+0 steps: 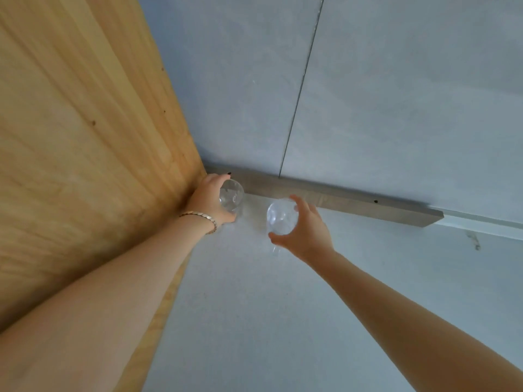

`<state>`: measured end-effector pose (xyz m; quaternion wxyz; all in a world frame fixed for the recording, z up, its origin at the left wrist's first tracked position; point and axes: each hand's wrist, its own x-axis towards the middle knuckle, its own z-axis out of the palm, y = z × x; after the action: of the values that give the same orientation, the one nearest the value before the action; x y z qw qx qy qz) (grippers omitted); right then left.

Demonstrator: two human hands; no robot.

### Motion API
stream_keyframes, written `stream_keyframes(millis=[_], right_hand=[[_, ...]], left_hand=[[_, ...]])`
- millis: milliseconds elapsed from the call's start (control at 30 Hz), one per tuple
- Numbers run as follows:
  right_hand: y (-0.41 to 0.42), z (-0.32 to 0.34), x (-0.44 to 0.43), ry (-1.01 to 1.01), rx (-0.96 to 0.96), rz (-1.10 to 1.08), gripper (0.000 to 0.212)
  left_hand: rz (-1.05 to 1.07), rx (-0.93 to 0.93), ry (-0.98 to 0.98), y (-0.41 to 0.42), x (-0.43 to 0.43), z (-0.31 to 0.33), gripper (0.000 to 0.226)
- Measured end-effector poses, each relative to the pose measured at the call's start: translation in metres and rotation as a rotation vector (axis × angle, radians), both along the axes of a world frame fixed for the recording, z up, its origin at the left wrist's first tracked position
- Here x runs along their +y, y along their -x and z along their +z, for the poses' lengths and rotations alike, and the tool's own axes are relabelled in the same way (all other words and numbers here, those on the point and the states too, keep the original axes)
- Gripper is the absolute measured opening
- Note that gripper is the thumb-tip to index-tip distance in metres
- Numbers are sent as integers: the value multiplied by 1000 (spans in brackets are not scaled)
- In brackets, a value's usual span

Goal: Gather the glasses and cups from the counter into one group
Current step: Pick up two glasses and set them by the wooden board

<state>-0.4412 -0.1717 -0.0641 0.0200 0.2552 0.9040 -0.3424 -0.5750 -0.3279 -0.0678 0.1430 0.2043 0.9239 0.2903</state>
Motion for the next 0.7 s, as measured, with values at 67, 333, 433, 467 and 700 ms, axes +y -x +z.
stream_keyframes(millis=[67,333,433,467,700], right_hand=[[26,-3,1,-3,-12,8,86],[49,-16,-7,23,-40,64,105],[29,-11,-3,100,-93,114,116],[18,-9,0,87,-130,149,113],[-79,12,52,25,-482,270,62]], left_hand=[[2,19,-13,1,0,-3,86],[18,54,10,3,0,-7,85],[6,55,21,1,0,-5,86],[-10,42,49,0,0,-4,87],[-133,311,415,-53,23,32,70]])
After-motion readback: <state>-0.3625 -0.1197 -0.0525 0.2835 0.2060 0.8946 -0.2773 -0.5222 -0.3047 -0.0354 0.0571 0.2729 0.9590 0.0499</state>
